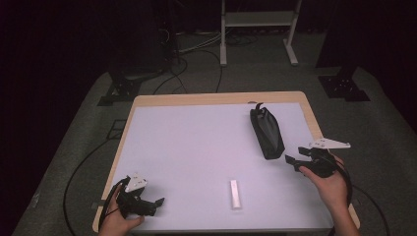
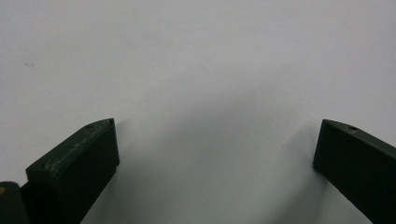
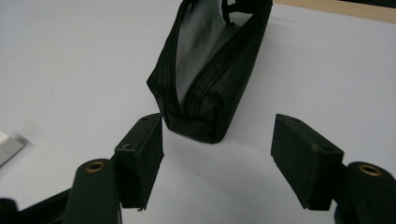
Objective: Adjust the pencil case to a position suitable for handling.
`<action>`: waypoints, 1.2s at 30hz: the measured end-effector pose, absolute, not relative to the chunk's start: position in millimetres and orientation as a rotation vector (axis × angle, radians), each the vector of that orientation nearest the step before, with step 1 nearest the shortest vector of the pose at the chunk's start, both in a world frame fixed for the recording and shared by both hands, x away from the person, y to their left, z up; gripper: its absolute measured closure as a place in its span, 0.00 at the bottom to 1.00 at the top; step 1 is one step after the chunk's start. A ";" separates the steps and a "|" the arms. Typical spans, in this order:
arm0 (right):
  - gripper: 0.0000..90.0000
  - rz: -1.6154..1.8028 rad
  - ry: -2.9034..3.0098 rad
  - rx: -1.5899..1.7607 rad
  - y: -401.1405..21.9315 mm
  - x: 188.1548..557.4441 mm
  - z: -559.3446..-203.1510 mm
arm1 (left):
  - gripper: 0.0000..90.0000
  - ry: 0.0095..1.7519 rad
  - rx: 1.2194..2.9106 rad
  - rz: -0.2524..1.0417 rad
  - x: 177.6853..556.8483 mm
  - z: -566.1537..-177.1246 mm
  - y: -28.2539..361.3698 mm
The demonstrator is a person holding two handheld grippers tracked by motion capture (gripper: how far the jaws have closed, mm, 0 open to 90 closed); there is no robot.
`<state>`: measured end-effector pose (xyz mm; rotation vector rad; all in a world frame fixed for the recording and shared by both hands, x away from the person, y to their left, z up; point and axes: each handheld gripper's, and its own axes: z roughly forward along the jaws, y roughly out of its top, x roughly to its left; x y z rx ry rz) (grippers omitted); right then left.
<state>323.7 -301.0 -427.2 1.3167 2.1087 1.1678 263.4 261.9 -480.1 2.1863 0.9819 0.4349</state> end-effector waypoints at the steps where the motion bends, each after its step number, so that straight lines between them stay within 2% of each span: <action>1: 0.38 1.167 2.108 1.315 -300.7 325.1 -426.5 | 0.00 0.982 2.186 0.434 263.6 -480.1 262.0; 21: 0.43 1.186 2.083 1.297 -286.7 357.9 -405.2 | 0.00 0.983 2.189 0.436 263.6 -479.8 261.6; 36: 0.47 1.136 2.081 1.302 -272.6 383.7 -402.9 | 0.00 0.982 2.188 0.436 263.5 -480.0 261.9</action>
